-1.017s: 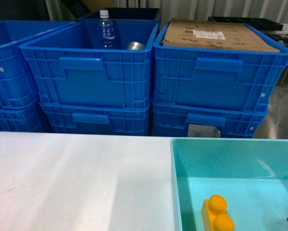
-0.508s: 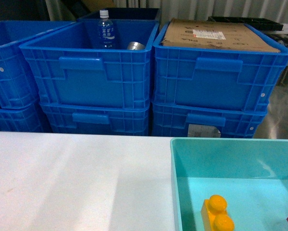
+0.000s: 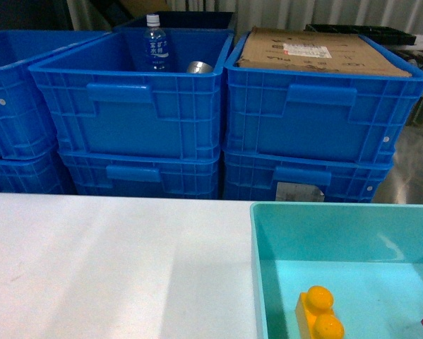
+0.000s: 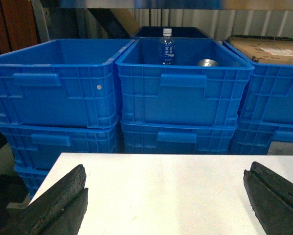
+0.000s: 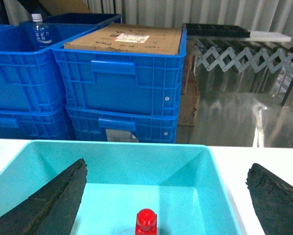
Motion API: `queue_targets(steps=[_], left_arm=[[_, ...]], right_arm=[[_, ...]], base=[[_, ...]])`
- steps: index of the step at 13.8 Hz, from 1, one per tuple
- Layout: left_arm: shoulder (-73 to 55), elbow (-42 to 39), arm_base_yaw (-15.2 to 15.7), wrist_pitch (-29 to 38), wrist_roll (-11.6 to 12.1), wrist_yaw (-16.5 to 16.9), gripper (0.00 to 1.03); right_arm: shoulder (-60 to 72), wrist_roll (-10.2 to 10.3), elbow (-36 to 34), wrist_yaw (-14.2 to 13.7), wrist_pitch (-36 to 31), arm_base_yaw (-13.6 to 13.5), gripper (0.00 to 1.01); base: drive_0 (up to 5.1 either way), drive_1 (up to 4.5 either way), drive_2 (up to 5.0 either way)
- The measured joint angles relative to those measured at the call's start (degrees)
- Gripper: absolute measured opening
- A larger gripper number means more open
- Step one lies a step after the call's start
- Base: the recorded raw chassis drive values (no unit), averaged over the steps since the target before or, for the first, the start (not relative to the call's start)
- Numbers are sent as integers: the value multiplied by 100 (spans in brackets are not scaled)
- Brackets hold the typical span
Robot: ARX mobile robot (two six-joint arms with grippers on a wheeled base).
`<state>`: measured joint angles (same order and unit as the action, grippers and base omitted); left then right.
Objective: Pick red block from blue box to shelf
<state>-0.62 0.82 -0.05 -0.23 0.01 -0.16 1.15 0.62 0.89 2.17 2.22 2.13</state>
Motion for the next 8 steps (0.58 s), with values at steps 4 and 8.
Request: queue_targets(steps=[4,8], left_arm=[[0,0,0,0,0,11,98],[0,0,0,0,0,13,98]], right_arm=[[3462,455,1110,905,-1532,-2,98],[7471,105,2162,184,-3209,-863,98]], base=[[0,0,0],[0,0,0]])
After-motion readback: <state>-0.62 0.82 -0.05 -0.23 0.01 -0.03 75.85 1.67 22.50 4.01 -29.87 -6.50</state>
